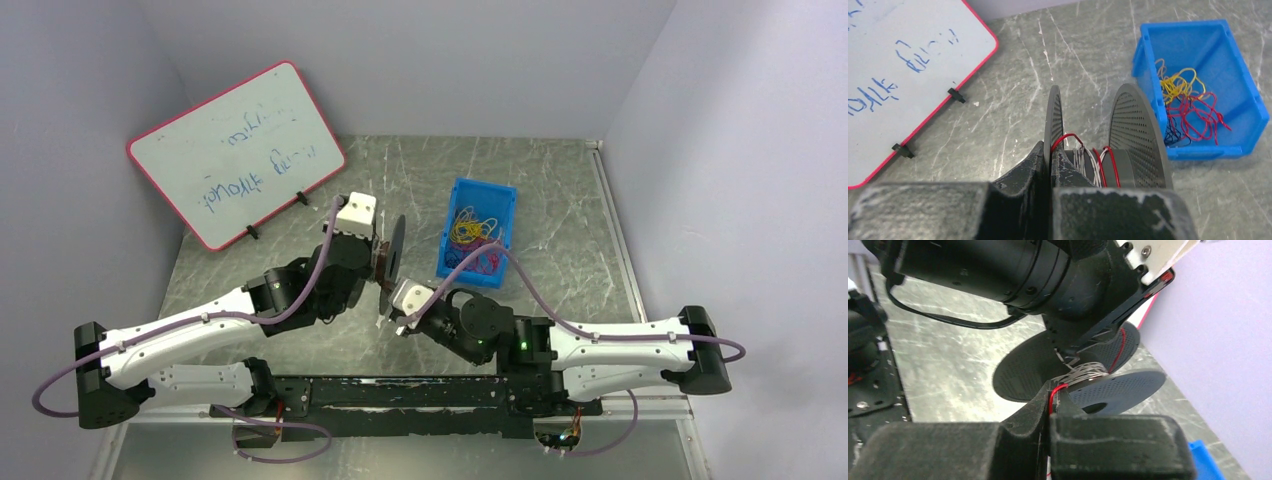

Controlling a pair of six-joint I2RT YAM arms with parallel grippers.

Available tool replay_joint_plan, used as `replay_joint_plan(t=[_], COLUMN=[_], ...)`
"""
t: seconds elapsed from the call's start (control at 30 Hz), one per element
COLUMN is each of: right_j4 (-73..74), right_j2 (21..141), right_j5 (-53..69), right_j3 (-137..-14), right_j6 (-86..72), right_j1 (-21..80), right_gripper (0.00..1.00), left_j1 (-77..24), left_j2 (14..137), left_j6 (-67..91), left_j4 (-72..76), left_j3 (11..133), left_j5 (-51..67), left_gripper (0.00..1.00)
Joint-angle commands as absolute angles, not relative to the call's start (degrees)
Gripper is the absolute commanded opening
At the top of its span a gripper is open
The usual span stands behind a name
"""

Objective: Wrap the cables

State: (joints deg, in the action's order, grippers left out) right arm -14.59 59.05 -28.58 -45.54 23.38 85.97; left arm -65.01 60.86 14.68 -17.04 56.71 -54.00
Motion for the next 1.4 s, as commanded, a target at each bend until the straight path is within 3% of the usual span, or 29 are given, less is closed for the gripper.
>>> replay_joint_plan(t=[0.0,0.2,0.43,0.9,1.37], right_j4=[-17.83,-7.38,-3.03,-6.95,-13.24], right_j2=[57.8,57.01,58.19,63.3,61.29], right_j5=[-29.92,-22.11,-24.91,-27.07,-15.14], right_j3=[-50.54,-54.27,-56.77,-57.08,-41.26], right_j6=[31.06,29.72,34.11,25.26,3.35], right_j1=[83.52,73.54,69.78,54.11,40.46], right_gripper=[0.0,0.0,0.0,0.0,0.0], left_j1=[-64.45,-64.51,-64.53,-64.62,-64.6], left_j2=[60.61,60.1,58.31,54.19,43.27], left_j6=[11.28,8.72,6.49,3.83,2.28], left_j4=[-21.6,-25.19,-27.63,-30.5,-34.3], left_j3=[55.86,57.65,58.64,58.2,61.98], left_j5=[-49.45,-44.34,-41.71,-28.56,-20.45], left_gripper=[0.07,0.07,0.07,0.07,0.07])
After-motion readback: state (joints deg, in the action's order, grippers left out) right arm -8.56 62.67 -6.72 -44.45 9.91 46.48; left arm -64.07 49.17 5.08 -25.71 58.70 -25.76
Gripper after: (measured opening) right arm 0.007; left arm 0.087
